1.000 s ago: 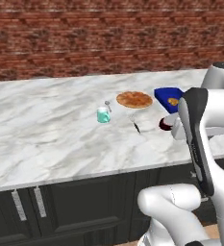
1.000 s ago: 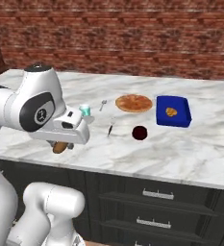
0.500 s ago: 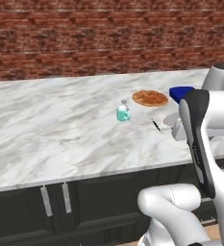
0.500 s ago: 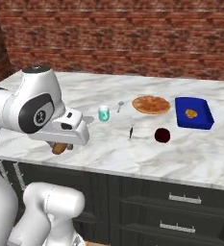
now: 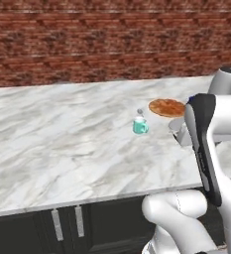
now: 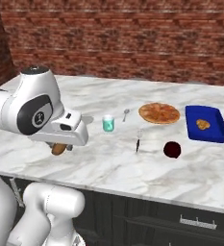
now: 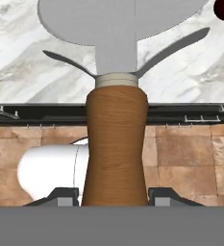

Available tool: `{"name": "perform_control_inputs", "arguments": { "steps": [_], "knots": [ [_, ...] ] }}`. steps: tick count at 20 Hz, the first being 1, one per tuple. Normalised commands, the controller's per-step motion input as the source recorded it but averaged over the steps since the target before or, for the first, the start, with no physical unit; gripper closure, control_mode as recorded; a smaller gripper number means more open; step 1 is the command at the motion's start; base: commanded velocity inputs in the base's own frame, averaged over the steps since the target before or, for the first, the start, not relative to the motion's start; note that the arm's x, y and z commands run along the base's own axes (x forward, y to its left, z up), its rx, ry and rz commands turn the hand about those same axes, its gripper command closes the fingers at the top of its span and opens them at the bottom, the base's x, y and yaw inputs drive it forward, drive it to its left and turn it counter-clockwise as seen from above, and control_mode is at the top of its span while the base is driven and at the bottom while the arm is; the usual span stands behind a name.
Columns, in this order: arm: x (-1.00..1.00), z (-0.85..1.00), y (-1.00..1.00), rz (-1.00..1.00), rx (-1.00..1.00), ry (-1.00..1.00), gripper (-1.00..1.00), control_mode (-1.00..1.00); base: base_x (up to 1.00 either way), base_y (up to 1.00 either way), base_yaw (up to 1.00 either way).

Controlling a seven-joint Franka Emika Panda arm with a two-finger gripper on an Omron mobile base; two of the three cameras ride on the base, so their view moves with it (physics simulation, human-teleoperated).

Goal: Take the pizza cutter from the drawer on the left and place it on the dining counter for cutting.

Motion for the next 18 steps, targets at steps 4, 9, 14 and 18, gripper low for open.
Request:
{"name": "perform_control_inputs", "arguments": {
  "steps": [4, 9, 14, 18],
  "knots": [
    [0.00, 0.00, 0.00, 0.00, 0.00, 0.00, 1.00, 1.00, 0.40, -0.46, 0.00],
    [0.15, 0.00, -0.06, 0.00, 0.01, 0.00, 1.00, -1.00, 0.31, -0.38, 0.00],
    [0.97, 0.00, -0.14, 0.00, 0.01, 0.00, 1.00, -1.00, 0.00, 0.00, 0.00],
    [1.00, 0.00, 0.02, -0.02, 0.00, -0.02, 1.00, -1.00, 0.00, 0.00, 0.00]
  ]
}}
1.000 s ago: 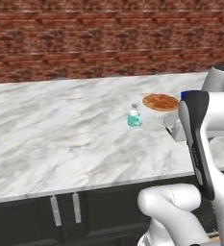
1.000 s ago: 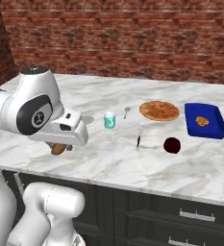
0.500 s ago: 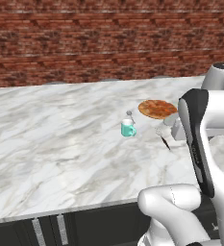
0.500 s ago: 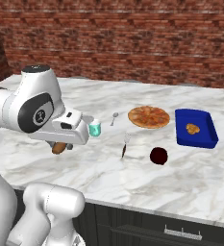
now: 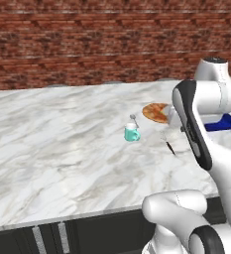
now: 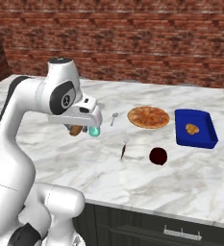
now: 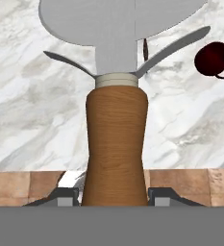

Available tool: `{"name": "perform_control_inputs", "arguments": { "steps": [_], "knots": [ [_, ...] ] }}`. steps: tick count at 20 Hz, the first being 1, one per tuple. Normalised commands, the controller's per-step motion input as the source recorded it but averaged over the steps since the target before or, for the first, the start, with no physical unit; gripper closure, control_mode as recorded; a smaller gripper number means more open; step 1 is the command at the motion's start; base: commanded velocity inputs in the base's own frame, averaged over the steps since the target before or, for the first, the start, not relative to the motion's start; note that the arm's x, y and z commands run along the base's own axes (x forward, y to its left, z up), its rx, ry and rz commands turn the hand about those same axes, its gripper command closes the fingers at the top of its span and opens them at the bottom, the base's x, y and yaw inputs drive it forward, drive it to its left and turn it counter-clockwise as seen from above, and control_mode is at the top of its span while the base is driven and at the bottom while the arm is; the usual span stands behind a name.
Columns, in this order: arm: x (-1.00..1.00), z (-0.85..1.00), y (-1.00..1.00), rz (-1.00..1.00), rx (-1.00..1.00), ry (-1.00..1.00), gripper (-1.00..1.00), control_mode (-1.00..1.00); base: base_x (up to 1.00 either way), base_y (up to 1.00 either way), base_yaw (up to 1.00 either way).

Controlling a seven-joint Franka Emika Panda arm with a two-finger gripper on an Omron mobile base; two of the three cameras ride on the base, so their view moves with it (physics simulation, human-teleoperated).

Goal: Take the pizza cutter from the drawer on the left and place it on the dining counter for cutting.

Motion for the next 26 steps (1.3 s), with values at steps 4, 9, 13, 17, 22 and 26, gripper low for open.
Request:
{"name": "perform_control_inputs", "arguments": {
  "steps": [4, 9, 13, 17, 22, 26],
  "knots": [
    [0.98, -0.02, 0.02, -0.04, 0.00, 0.00, 1.00, -1.00, 0.00, 0.00, 0.00],
    [1.00, -0.17, 0.00, -0.04, 0.00, -0.03, 1.00, -1.00, 0.00, 0.00, 0.00],
    [0.92, -0.45, -0.10, -0.01, 0.00, -0.08, 1.00, -1.00, 0.00, 0.00, 0.00],
    [0.71, -0.57, -0.25, 0.00, 0.00, -0.09, 1.00, -1.00, 0.00, 0.00, 0.00],
    [0.50, -0.57, -0.40, 0.00, 0.00, -0.11, 1.00, -1.00, 0.00, 0.00, 0.00],
    [0.30, -0.58, -0.42, 0.00, 0.00, -0.08, 1.00, -1.00, 0.00, 0.00, 0.00]
  ]
}}
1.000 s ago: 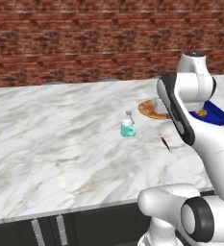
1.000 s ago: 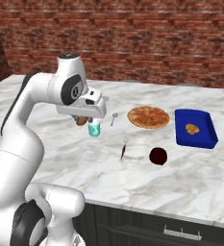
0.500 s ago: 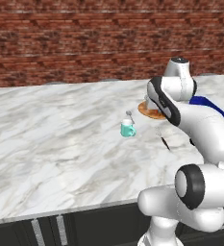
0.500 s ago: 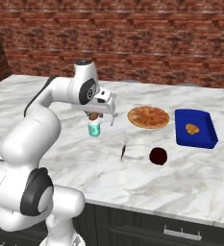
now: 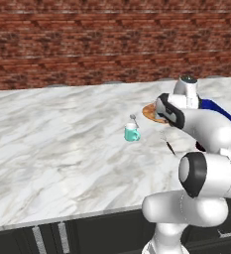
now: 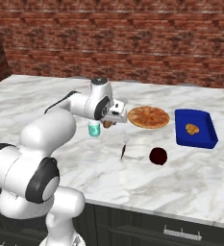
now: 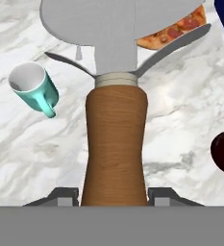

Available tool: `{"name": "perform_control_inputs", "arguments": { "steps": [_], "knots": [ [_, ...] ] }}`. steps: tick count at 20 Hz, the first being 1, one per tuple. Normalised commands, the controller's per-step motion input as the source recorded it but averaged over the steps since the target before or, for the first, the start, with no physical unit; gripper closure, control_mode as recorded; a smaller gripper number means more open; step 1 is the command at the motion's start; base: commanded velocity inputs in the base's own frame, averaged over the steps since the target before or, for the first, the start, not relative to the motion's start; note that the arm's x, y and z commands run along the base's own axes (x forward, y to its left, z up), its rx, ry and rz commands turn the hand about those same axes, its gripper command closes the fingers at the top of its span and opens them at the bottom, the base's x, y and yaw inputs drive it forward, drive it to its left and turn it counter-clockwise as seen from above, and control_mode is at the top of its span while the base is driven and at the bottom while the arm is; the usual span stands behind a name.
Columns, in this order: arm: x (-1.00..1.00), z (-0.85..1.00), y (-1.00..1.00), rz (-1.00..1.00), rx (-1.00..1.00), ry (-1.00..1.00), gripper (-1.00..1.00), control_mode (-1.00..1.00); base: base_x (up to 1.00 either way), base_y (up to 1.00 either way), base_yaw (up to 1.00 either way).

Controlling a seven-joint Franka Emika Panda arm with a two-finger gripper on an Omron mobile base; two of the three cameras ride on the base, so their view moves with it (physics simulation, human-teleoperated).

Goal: Take the pizza cutter from the drawer on the left and place it on the dining counter for cutting.

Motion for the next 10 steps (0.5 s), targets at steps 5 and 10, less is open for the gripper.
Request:
{"name": "perform_control_inputs", "arguments": {
  "steps": [5, 10],
  "knots": [
    [0.31, -0.44, -0.31, 0.00, 0.00, -0.04, 1.00, -1.00, 0.00, 0.00, 0.00],
    [0.40, -0.09, -0.02, 0.00, 0.00, 0.00, 1.00, -1.00, 0.00, 0.00, 0.00]
  ]
}}
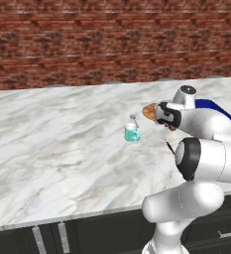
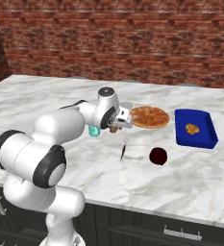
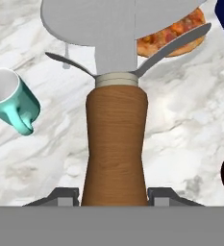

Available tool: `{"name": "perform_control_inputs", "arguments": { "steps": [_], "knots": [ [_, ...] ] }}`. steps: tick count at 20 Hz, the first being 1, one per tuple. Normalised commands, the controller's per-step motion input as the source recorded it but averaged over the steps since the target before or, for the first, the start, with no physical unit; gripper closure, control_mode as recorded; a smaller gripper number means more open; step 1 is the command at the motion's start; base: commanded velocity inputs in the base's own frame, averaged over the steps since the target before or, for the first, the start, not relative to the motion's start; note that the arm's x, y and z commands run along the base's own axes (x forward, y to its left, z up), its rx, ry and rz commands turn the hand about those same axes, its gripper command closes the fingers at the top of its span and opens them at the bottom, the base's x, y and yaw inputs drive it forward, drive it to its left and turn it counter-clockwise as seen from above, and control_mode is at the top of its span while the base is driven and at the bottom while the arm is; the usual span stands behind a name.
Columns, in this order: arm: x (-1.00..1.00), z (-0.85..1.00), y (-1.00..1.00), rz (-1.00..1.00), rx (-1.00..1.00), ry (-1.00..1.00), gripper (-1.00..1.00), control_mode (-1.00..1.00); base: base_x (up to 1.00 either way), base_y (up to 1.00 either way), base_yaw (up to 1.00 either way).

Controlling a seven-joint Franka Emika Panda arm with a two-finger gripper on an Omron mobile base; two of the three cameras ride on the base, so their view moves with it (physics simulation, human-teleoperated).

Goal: Take the pizza cutter from the drawer on the left and place it on the dining counter for cutting.

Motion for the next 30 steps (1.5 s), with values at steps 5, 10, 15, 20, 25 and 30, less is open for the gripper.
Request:
{"name": "perform_control_inputs", "arguments": {
  "steps": [5, 10, 15, 20, 25, 30],
  "knots": [
    [0.41, -0.01, 0.00, -0.02, 0.00, 0.00, 1.00, -1.00, 0.00, 0.00, 0.00],
    [0.34, -0.14, 0.00, -0.01, 0.00, 0.00, 1.00, -1.00, 0.00, 0.00, 0.00],
    [0.29, -0.23, 0.00, 0.00, 0.00, 0.00, 1.00, -1.00, 0.00, 0.00, 0.00],
    [0.28, -0.24, 0.00, 0.00, 0.00, 0.00, 1.00, -1.00, 0.00, 0.00, 0.00],
    [0.19, -0.15, -0.05, 0.00, 0.00, 0.00, 1.00, -1.00, 0.00, 0.00, 0.00],
    [0.20, -0.22, -0.16, 0.00, 0.00, 0.00, 1.00, -1.00, 0.00, 0.00, 0.00]
  ]
}}
